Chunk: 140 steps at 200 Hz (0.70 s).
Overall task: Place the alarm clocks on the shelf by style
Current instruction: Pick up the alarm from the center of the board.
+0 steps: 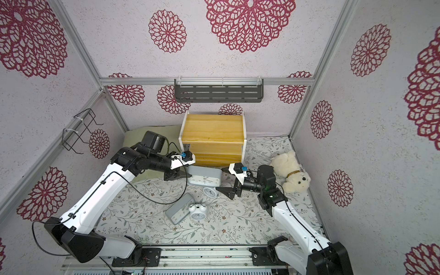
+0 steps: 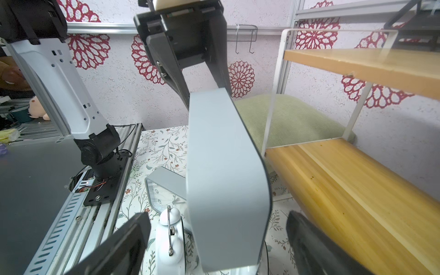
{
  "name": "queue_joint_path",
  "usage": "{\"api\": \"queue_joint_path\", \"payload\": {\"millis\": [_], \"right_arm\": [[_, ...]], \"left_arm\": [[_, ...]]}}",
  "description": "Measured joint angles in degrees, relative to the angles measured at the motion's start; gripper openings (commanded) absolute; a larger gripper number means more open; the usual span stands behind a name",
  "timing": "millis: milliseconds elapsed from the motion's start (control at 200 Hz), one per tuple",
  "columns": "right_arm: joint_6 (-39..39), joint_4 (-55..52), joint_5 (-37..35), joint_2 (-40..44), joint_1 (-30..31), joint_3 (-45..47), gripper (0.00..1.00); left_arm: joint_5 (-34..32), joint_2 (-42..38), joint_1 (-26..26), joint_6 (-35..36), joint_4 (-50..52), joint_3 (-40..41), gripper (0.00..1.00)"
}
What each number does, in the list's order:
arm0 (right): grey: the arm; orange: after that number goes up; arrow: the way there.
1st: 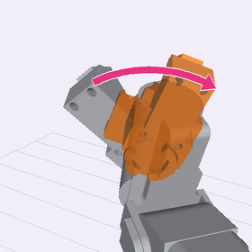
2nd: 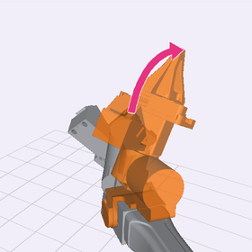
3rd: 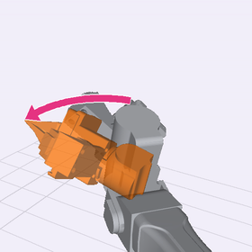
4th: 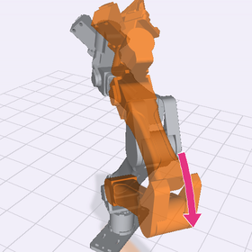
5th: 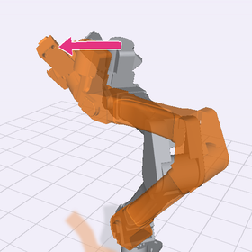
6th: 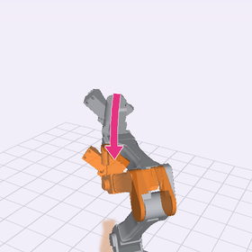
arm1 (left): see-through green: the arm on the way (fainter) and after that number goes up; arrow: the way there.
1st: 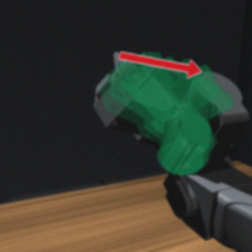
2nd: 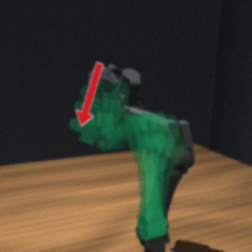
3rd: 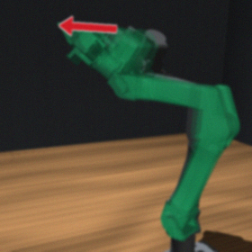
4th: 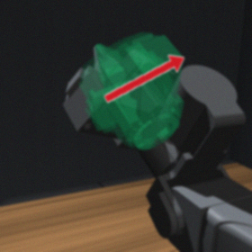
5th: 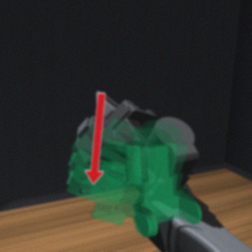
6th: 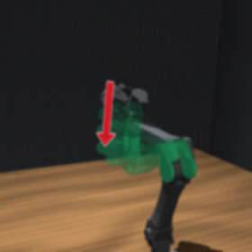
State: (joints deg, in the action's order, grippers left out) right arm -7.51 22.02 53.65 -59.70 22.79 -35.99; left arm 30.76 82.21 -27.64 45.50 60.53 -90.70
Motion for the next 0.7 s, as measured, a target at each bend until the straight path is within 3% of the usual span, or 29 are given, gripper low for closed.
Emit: {"api": "queue_joint_path", "payload": {"millis": [425,600,645,700], "right_arm": [[0.96,1.31,-3.02,-0.61,0.2,0.0,0.64],[0.83,1.64,-4.11,-0.59,0.31,0.0,0.46],[0.2,1.84,-4.04,-0.59,0.31,0.0,0.4],[-0.26,1.95,-4.09,-0.55,0.28,0.0,0.34]], "left_arm": [[0.04,0.0,-0.42,-0.13,-1.25,0.0,0.12],[0.17,0.0,-0.46,-0.52,-2.14,0.0,0.12],[0.2,0.0,-0.44,-0.57,-2.32,0.0,0.16],[0.26,0.0,-0.39,-0.66,-2.4,0.0,0.34]]}}
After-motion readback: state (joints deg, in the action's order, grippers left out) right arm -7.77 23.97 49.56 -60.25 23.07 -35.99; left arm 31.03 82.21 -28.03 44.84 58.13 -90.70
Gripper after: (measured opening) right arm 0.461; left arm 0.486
